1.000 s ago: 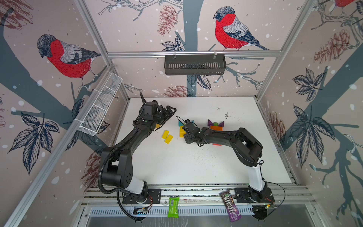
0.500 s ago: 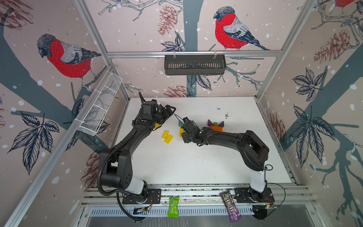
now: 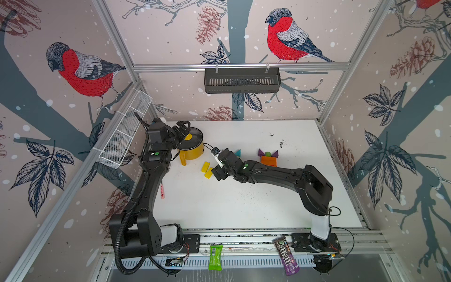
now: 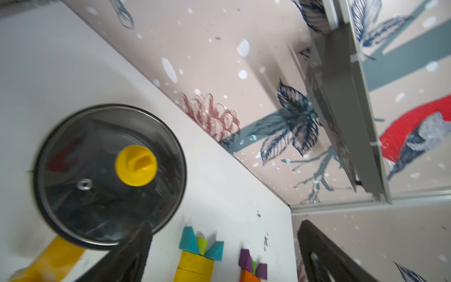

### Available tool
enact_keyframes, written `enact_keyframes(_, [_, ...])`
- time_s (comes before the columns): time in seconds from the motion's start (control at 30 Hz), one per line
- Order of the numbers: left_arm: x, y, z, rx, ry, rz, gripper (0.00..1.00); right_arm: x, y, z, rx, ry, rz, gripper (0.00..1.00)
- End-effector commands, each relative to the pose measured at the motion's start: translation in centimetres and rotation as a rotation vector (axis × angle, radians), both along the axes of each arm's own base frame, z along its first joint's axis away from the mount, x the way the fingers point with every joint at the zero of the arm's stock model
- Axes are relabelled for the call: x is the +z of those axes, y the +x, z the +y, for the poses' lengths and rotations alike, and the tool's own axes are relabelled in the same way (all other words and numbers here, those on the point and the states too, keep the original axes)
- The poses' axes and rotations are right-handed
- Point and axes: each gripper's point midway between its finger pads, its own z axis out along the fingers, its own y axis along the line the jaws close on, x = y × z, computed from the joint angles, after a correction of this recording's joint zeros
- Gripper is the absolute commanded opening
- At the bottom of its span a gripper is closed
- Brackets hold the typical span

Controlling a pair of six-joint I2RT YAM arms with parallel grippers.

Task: Assemble a carrot with building blocks
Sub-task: Pick up the building block from the center of the board.

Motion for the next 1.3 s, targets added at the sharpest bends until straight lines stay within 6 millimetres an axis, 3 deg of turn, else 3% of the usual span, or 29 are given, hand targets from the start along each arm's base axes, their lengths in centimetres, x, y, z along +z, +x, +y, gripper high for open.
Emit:
enact_keyframes(0.0, [-0.6,0.0,3.1,0.105,0.007,0.026,0.94,-1.5,-0.8,2.1,0.126,-0.029,0.003,0.92])
enact_keyframes(0.17, [-1.5,0.6,2.8,0.059,-0.039,0.033,0.93,-3.5,-1.0,4.1,0.214,-0.065,0.034,1.0])
enact_keyframes(0.37, [-1.8,0.8,2.4,0.034,-0.054,0.034,0.93,-7.1,-0.1,4.7,0.217,-0.146,0.072,1.0])
enact_keyframes(0.7, [-1.9,0.8,2.0,0.013,-0.074,0.026,0.91,-9.1,2.3,5.1,0.153,-0.159,0.068,0.95])
enact_keyframes(0.8, [-1.8,0.9,1.8,0.005,-0.08,0.021,0.91,-9.9,2.6,5.2,0.152,-0.156,0.096,0.89])
enact_keyframes(1.03, [-1.8,0.8,1.7,-0.001,-0.086,0.02,0.9,-9.7,1.7,5.6,0.153,-0.159,0.087,0.65])
enact_keyframes(1.27, [-1.7,0.8,1.6,-0.004,-0.09,0.016,0.89,-7.8,1.4,5.4,0.108,-0.101,0.086,0.6])
